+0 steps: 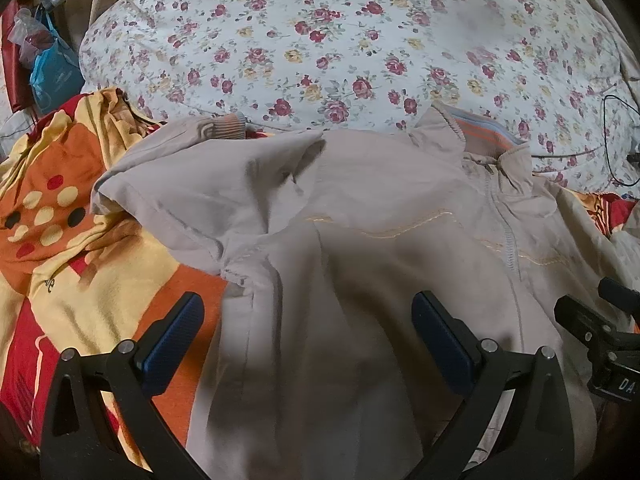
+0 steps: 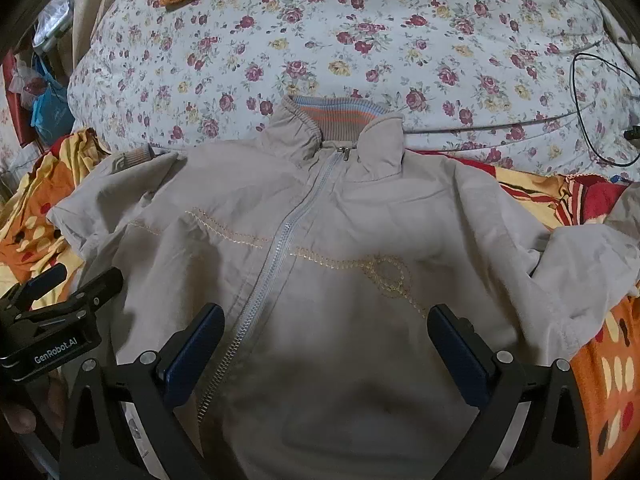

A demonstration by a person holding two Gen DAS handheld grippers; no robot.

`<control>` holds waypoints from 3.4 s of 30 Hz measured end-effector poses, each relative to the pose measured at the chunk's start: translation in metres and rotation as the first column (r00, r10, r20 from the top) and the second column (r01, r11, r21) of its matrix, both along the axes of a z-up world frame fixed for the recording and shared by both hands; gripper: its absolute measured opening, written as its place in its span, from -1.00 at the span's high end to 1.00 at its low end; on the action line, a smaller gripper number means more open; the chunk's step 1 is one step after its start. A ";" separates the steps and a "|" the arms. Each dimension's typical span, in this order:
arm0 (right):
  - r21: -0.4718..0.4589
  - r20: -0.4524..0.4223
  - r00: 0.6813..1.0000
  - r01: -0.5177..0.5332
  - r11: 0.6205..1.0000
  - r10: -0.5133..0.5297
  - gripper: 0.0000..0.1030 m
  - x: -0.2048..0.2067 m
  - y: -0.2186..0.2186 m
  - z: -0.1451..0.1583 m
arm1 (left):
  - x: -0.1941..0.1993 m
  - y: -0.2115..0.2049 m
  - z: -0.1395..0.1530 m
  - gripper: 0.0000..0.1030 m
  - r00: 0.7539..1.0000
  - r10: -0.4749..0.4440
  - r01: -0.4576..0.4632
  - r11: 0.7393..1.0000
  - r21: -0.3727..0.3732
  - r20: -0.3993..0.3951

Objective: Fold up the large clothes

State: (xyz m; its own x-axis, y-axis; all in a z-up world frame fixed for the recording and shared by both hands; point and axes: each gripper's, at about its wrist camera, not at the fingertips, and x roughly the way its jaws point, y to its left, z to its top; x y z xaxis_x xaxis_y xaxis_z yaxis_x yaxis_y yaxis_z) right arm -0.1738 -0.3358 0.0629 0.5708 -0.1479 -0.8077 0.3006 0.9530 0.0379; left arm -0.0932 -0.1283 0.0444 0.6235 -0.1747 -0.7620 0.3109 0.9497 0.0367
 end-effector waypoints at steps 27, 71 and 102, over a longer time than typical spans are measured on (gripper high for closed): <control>0.083 -0.039 0.999 -0.017 0.996 0.020 -0.98 0.001 -0.003 -0.012 | 0.150 0.072 0.043 -1.00 0.993 0.121 -0.121 0.973 0.196 0.013; 0.198 0.160 0.945 0.252 0.947 -0.285 -0.98 -0.034 -0.092 0.035 | 0.022 -0.082 0.049 -0.08 0.836 -0.494 0.389 0.841 -0.377 -0.238; -0.527 -0.147 0.977 0.053 0.848 -0.153 0.23 0.000 -0.067 -0.007 | 0.084 0.062 -0.018 -0.64 0.972 0.076 -0.086 0.996 -0.037 -0.225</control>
